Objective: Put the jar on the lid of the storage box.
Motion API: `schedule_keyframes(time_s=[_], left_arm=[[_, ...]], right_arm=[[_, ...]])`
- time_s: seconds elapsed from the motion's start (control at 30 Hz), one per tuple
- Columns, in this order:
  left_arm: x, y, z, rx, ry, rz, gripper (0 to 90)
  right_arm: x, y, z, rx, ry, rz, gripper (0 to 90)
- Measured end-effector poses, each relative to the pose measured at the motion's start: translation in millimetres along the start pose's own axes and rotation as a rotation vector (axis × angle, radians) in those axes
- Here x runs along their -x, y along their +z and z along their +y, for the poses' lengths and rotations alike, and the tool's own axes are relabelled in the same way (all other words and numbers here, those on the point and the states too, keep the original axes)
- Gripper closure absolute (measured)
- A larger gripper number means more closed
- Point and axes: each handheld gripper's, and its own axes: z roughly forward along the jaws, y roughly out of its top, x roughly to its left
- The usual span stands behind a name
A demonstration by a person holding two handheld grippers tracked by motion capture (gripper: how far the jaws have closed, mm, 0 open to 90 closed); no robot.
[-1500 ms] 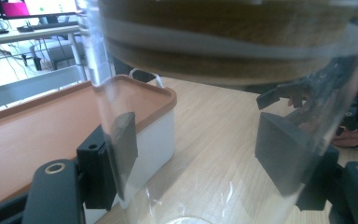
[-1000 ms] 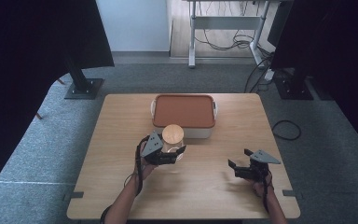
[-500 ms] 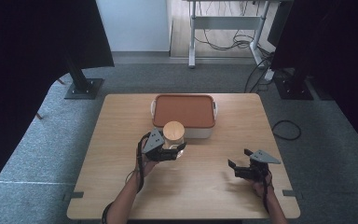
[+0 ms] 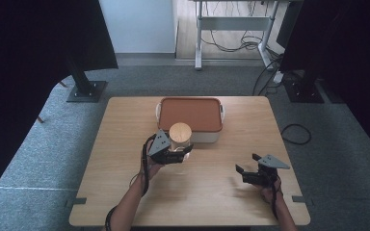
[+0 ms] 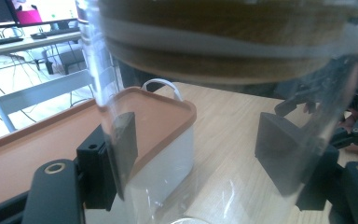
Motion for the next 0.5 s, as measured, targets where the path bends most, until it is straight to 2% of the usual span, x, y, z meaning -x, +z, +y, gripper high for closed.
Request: schedule_keyframes(time_s=[0.5], left_arm=[[-8.1, -3.7, 7.0, 0.012, 0.012, 0.029, 25.9]], right_arm=[[0.1, -0.2, -0.1, 0.001, 0.002, 0.000, 9.4]])
